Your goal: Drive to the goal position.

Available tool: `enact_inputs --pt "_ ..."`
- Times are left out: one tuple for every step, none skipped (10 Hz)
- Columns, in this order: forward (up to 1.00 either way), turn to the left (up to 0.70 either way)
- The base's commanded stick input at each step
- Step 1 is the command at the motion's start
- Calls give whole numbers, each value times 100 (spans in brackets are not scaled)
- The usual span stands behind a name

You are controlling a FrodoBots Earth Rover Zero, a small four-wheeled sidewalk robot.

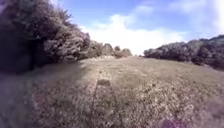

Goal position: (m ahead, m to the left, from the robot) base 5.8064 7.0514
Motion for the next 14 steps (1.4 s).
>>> enact_inputs --pt "70 0" --pt "70 0" --pt "70 0" --pt "70 0" --pt "70 0" --pt "70 0" --pt "70 0" --pt "70 0" --pt "70 0" --pt "70 0" --pt "70 0" --pt "70 0" --pt "70 0" --pt "70 0"
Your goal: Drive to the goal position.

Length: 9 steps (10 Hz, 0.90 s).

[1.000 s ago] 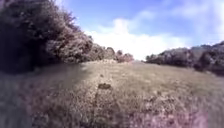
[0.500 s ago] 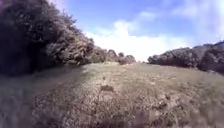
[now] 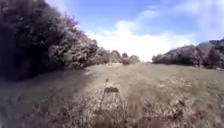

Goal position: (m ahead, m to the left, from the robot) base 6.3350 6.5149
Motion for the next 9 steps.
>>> enact_inputs --pt "70 0" --pt "70 0" --pt "70 0" --pt "70 0" --pt "70 0" --pt "70 0" --pt "70 0" --pt "70 0" --pt "70 0"
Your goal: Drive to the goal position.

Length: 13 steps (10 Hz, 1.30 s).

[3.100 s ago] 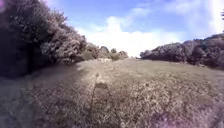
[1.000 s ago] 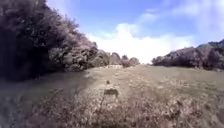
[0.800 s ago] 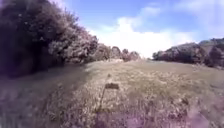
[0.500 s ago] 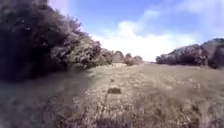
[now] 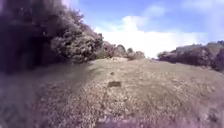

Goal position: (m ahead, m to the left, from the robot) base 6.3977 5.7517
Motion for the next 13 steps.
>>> enact_inputs --pt "70 0" --pt "70 -7" --pt "70 -19" --pt "70 -31" --pt "70 -7" --pt "70 0" --pt "70 0" --pt "70 0" --pt "70 0" --pt "70 0" --pt "70 0" --pt "70 0" --pt "70 0"
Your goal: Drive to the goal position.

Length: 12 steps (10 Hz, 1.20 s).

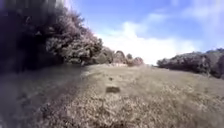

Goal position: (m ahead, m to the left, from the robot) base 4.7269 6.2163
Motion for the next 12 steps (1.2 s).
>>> enact_inputs --pt "70 0" --pt "70 0" --pt "70 0" --pt "70 0" --pt "70 0" --pt "70 0" --pt "70 0" --pt "70 -19" --pt "70 -33" --pt "70 -28" --pt "70 -19" --pt "70 0"
